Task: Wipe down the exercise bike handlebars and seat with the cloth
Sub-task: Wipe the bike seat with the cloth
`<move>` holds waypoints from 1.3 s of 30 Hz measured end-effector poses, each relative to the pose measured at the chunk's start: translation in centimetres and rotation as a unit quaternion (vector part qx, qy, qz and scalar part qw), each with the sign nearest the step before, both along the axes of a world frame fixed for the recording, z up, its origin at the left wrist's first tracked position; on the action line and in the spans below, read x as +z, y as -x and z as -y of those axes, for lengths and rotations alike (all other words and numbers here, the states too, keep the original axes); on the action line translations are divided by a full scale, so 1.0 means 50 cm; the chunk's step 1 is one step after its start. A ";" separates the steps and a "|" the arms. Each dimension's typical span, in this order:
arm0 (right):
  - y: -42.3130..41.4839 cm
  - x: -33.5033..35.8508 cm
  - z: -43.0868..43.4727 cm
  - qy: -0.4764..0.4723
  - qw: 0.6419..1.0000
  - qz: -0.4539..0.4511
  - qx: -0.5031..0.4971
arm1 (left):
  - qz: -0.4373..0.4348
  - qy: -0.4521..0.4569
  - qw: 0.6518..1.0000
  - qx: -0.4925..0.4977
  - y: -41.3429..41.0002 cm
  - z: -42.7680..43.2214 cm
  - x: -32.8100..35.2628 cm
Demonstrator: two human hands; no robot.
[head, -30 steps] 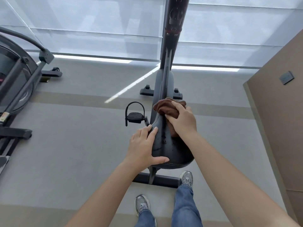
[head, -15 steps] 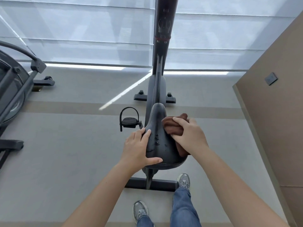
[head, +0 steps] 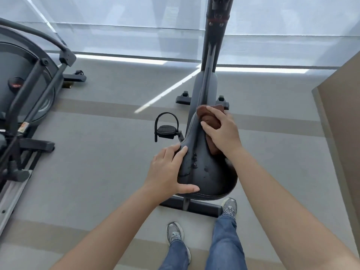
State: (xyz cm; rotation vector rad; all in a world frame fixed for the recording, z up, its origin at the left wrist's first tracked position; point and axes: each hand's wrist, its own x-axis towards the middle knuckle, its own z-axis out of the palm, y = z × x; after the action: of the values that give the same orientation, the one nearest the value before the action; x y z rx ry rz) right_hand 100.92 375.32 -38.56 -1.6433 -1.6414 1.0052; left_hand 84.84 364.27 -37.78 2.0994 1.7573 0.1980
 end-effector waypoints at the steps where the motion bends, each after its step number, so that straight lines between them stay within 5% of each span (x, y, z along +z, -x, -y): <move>1: -0.017 -0.001 0.014 0.001 1.000 -0.008 0.019 | 0.002 0.004 1.000 0.002 -0.001 0.000 0.002; 7: -0.091 -0.020 0.076 0.000 0.996 0.010 0.091 | -0.002 0.013 1.000 0.007 -0.007 -0.001 0.011; 11: -0.027 -0.021 -0.029 0.020 0.997 -0.064 0.030 | 0.003 0.011 1.000 0.016 -0.010 0.002 0.014; 16: -0.087 -0.026 0.006 0.052 0.983 -0.136 0.111 | 0.007 0.010 1.000 0.027 -0.012 0.004 0.016; 20: -0.149 -0.038 0.082 0.025 0.979 -0.061 0.194 | 0.016 0.016 0.999 0.034 -0.014 0.003 0.016; 28: -0.070 -0.040 -0.024 0.093 0.969 -0.207 0.097 | 0.005 0.009 0.999 0.045 -0.019 0.004 0.014; 32: -0.179 -0.040 0.090 0.084 0.967 -0.143 0.192 | 0.009 0.006 0.999 0.045 -0.020 0.005 0.015; 39: -0.117 -0.023 0.052 0.059 0.977 -0.156 0.132 | 0.009 -0.006 1.000 0.030 -0.016 0.003 0.012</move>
State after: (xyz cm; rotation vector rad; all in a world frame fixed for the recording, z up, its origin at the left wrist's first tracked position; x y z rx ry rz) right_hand 106.74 372.71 -39.69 -1.2769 -1.6345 1.4380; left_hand 85.66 364.11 -37.20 2.0489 1.8145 0.2429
